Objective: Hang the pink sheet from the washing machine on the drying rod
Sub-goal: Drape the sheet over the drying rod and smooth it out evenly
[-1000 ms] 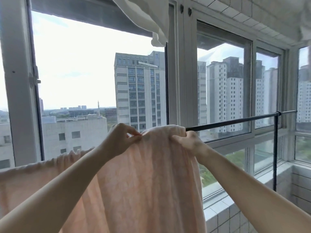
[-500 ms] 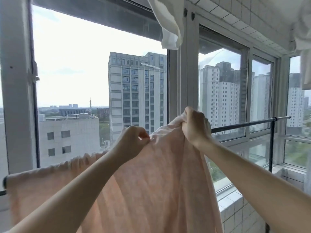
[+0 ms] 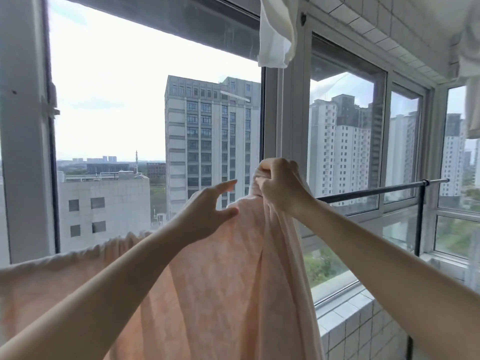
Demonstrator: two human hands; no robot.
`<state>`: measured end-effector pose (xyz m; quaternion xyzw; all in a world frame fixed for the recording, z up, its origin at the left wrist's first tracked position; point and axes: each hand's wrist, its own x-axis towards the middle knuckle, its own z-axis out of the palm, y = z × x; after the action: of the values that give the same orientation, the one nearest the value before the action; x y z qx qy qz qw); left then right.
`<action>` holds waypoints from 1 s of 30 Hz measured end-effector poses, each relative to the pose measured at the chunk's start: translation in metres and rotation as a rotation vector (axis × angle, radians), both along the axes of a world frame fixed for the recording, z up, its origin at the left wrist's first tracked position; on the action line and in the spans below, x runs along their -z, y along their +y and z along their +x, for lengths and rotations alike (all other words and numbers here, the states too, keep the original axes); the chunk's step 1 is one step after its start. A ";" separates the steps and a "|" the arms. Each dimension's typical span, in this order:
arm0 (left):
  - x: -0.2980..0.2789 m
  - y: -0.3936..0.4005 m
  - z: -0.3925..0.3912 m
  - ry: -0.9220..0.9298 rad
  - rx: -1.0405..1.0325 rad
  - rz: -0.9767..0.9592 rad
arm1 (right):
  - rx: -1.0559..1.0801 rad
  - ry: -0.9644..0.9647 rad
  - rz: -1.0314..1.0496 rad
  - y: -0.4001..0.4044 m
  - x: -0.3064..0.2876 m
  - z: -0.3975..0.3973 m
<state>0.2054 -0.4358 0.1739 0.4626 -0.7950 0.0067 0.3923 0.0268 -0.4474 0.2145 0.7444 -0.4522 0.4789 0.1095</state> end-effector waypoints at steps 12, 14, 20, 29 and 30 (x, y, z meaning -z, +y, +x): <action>-0.001 -0.002 0.008 0.139 -0.095 -0.051 | 0.045 -0.165 0.319 -0.025 0.021 -0.062; -0.004 -0.001 0.010 0.223 -0.124 -0.011 | 0.028 -0.206 0.482 -0.030 0.029 -0.071; -0.007 0.003 0.010 0.288 -0.195 0.081 | -0.235 -0.456 0.855 -0.035 0.037 -0.075; -0.006 0.016 -0.002 0.121 -0.127 0.132 | -0.255 -0.446 0.955 -0.023 0.038 -0.045; -0.005 0.017 -0.002 0.096 -0.148 0.111 | -0.275 -0.498 0.955 -0.023 0.037 -0.046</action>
<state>0.2038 -0.4189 0.1790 0.5408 -0.7381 -0.0309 0.4022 -0.0191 -0.4705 0.1776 0.6277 -0.5300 0.3923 -0.4138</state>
